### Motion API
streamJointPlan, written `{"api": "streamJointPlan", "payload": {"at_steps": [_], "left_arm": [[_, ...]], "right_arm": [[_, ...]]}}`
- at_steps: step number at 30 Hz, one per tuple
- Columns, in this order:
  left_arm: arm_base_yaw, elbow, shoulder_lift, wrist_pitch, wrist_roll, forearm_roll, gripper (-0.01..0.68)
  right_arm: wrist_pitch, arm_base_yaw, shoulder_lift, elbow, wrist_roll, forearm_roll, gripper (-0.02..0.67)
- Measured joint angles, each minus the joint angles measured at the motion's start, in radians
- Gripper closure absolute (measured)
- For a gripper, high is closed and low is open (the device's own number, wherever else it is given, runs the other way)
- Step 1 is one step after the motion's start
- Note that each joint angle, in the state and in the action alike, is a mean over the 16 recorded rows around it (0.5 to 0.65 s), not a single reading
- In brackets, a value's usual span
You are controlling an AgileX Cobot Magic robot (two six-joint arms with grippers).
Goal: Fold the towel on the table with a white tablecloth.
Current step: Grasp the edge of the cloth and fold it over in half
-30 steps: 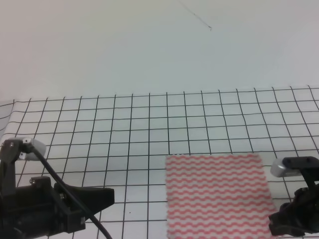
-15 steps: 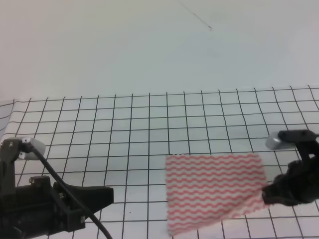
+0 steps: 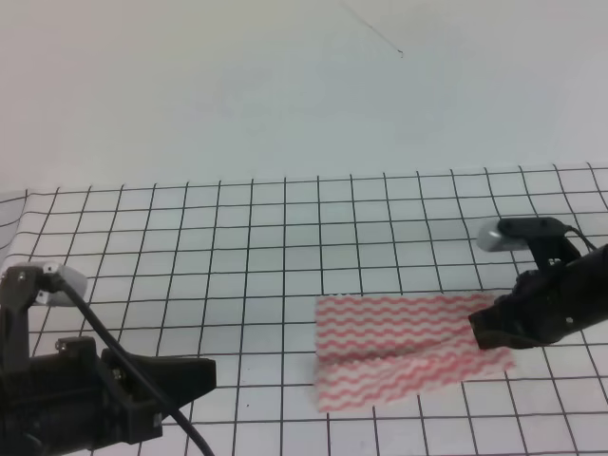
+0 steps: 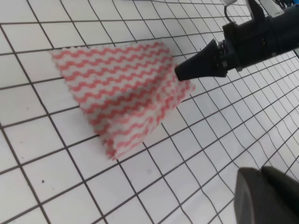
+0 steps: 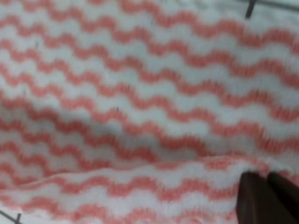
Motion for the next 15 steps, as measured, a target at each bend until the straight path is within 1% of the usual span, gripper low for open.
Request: {"api": "streamJointPlan", "payload": {"at_steps": [15], "left_arm": [[0.000,0.000,-0.002,0.000,-0.004,0.014,0.674]], "right_arm": [[-0.082,0.000,0.023,-0.035,0.001,-0.001,0.652]]}}
